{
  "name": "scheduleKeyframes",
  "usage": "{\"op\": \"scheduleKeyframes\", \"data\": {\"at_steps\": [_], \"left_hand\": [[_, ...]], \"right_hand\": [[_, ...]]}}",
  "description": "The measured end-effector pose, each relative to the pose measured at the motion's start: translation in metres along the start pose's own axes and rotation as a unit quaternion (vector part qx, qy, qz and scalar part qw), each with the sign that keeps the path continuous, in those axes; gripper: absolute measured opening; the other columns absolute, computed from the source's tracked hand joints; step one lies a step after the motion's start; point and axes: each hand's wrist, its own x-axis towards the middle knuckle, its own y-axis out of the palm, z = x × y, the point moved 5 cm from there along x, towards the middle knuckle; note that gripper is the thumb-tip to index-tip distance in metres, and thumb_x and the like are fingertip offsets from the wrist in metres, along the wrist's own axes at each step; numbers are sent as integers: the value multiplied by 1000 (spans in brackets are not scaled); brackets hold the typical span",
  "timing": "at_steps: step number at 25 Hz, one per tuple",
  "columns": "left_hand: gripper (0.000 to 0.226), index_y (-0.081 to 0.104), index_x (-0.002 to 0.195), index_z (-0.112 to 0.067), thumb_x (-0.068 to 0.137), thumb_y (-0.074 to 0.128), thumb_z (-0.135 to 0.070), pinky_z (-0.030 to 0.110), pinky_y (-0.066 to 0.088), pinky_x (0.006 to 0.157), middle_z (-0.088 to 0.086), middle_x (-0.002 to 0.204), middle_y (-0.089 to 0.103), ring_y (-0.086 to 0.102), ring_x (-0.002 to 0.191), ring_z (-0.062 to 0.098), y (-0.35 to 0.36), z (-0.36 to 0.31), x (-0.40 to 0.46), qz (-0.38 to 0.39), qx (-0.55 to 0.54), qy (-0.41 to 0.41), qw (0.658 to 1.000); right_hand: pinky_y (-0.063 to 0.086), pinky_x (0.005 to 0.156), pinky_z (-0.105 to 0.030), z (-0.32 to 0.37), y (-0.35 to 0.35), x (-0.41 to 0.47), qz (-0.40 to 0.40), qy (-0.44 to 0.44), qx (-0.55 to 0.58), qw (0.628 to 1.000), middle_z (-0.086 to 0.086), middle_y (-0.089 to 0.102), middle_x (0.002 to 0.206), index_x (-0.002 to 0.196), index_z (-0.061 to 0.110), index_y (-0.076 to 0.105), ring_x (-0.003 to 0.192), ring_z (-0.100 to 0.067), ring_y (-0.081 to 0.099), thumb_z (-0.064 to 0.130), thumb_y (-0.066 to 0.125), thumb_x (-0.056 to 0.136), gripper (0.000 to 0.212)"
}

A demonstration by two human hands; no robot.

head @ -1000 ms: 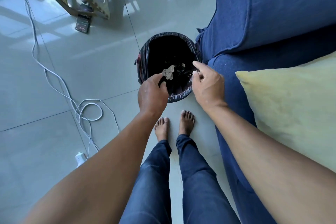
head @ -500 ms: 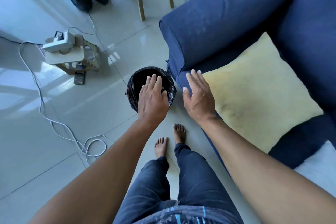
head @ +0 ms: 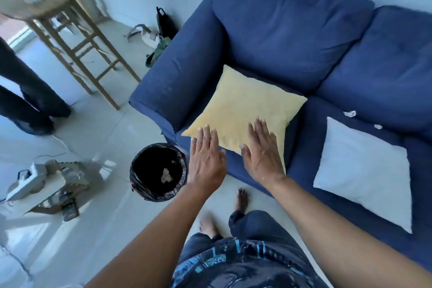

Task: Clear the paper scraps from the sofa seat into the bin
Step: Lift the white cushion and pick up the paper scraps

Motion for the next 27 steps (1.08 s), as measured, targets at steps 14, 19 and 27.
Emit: {"op": "scheduleKeyframes", "data": {"at_steps": [14,19,27], "left_hand": [[62,16,157,-3,104,37,-29,49,9,124,15,166,6,0,154,30,101,-249,-4,72,68,258,961],[65,19,156,-3,101,38,-31,52,13,123,14,165,9,3,154,30,153,-341,-24,88,83,267,956],[65,14,157,-6,103,39,-29,42,2,125,10,167,5,-5,154,25,190,-454,-26,73,80,274,956]], "right_hand": [[29,115,-59,-214,-121,-148,-126,242,-32,962,-19,22,163,152,6,32,152,-34,17,27,55,96,63],[28,116,-60,-305,-159,-204,-118,257,-38,958,-18,19,164,153,8,28,153,-34,15,28,54,97,65],[22,119,-59,-409,-211,-229,-124,265,-16,956,-17,17,165,154,8,26,153,-32,12,28,53,98,66]]}}
